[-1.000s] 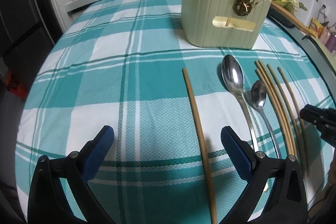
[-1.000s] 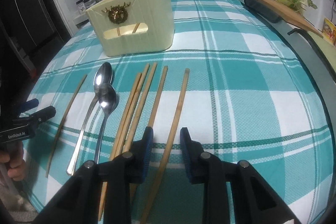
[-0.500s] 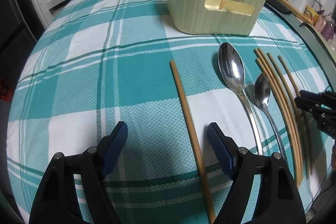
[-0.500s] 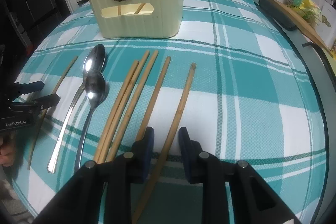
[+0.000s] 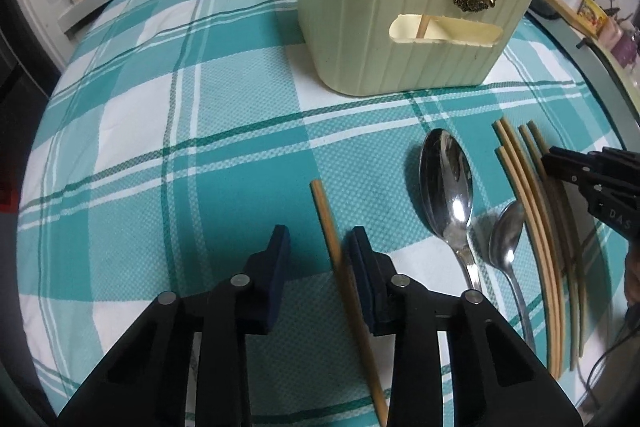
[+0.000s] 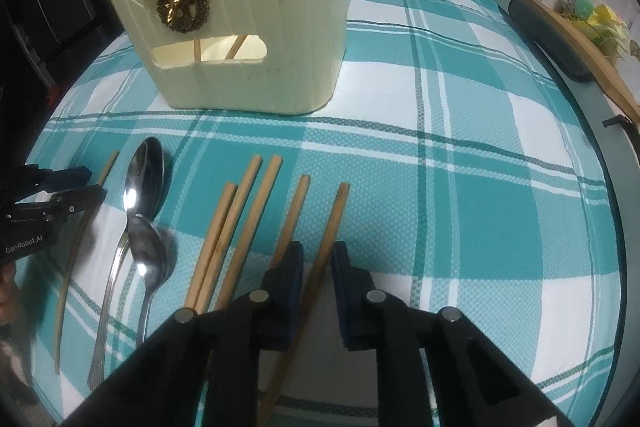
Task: Organize utensils
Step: 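Close the right gripper on a chopstick while the left gripper grasps another, then lift both chopsticks upright and carry them over the cream holder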
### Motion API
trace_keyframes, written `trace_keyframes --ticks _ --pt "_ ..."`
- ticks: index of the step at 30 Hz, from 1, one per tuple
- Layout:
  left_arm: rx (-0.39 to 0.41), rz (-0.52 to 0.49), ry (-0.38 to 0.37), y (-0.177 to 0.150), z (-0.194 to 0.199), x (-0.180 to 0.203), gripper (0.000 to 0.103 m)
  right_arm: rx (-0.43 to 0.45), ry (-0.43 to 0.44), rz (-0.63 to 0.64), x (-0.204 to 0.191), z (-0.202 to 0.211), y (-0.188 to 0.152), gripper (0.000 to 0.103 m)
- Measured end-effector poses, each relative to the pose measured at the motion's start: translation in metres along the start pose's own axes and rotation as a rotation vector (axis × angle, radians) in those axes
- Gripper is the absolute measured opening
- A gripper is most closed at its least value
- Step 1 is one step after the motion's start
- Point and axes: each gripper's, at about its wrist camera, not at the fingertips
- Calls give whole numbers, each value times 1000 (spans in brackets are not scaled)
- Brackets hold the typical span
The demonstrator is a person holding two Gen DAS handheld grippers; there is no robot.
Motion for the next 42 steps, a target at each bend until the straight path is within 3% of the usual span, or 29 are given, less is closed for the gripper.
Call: trace_keyframes --ticks 2,5,14,19,31,42 --pt "-1 -4 -2 3 -1 3 16 -3 10 -15 2 -2 7 10" --pt "7 -4 1 6 -2 6 9 -4 18 -30 4 -5 15 8" --pt "44 19 -29 9 -2 5 4 15 63 -80 13 -11 26 6" --pt "123 51 -48 8 27 -5 4 70 113 -121 23 1 26 6" --pt "382 78 -128 -24 152 -25 4 292 154 -65 11 114 10 6" --pt "538 84 -169 -61 216 -21 4 455 118 50 -19 200 -35 6"
Point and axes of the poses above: each gripper's, at about its wrist camera, not at the fingertips, and z roughly against the way its jaws point, x to its right, y to its top, and after that the axes turned 6 degrees about -x, right-handed
